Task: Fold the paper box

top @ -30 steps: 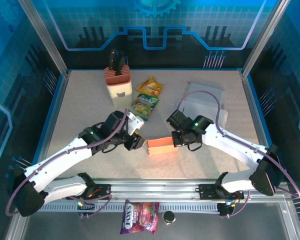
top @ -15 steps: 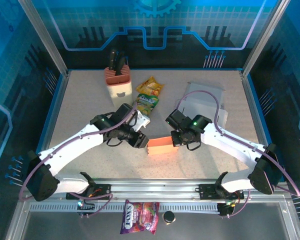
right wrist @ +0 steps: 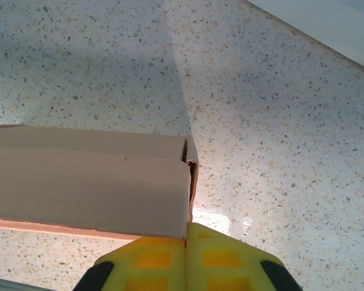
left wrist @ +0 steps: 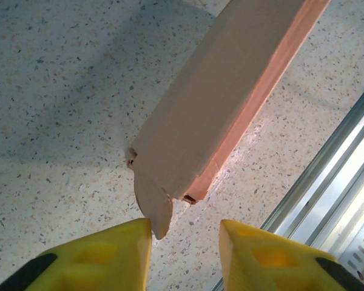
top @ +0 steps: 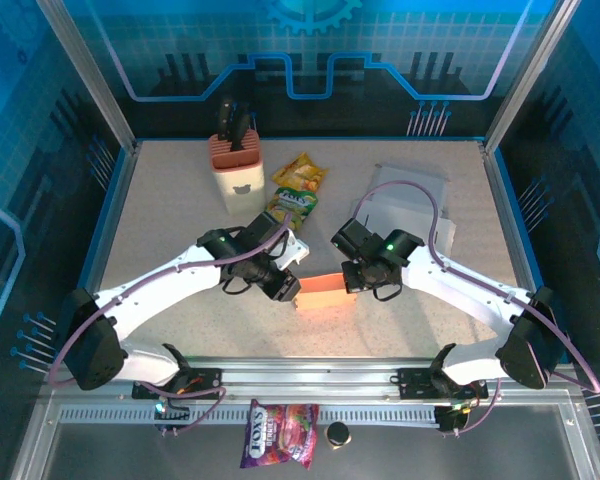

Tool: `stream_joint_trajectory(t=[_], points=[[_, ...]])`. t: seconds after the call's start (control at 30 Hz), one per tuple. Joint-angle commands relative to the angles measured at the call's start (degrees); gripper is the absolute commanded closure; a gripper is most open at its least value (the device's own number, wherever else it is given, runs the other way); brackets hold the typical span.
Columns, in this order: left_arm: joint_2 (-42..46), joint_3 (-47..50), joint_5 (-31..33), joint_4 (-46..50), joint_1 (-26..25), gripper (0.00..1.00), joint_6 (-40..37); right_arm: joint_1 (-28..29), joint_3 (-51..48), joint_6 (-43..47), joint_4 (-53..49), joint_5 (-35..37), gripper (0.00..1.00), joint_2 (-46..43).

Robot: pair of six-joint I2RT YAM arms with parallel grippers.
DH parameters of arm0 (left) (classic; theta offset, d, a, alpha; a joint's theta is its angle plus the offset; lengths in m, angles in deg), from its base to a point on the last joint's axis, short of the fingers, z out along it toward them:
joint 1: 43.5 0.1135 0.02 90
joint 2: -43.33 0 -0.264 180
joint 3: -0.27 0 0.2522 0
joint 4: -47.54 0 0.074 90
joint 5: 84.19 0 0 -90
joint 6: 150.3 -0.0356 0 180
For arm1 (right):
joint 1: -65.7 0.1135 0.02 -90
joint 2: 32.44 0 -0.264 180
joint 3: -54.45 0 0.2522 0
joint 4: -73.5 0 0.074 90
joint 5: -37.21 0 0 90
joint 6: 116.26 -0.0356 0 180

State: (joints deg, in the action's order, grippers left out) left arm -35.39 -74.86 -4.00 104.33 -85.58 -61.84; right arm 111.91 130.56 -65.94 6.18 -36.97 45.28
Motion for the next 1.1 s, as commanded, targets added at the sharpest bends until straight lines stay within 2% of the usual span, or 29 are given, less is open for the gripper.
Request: stream_joint_trajectory(t=[0.0, 0.4, 0.57, 0.73, 1.07], points=[[-1.3, -1.1, 1.5, 0.2, -0.2, 0.71, -0.5, 0.1, 0.6, -1.0, -1.0, -0.6, 1.00, -0.4], [-2.6, -1.8, 2.1, -0.7, -0.2, 0.85, 0.9, 0.2, 0.4, -1.1, -0.8, -0.7, 1.00, -0.5], [-3.0, -1.9, 1.5, -0.7, -0.3, 0.88, 3.4, 0.1, 0.4, -1.2, -0.8, -0.9, 1.00, -0.6], [-3.4, -2.7, 1.4, -0.2, -0.5, 0.94, 8.4, 0.3, 0.2, -1.6, -0.6, -0.8, 1.00, -0.6], [-4.1, -3.7, -0.5, 1.2, -1.0, 0.97, 21.9, 0.9, 0.3, -2.4, 0.5, -1.0, 1.00, 0.1]])
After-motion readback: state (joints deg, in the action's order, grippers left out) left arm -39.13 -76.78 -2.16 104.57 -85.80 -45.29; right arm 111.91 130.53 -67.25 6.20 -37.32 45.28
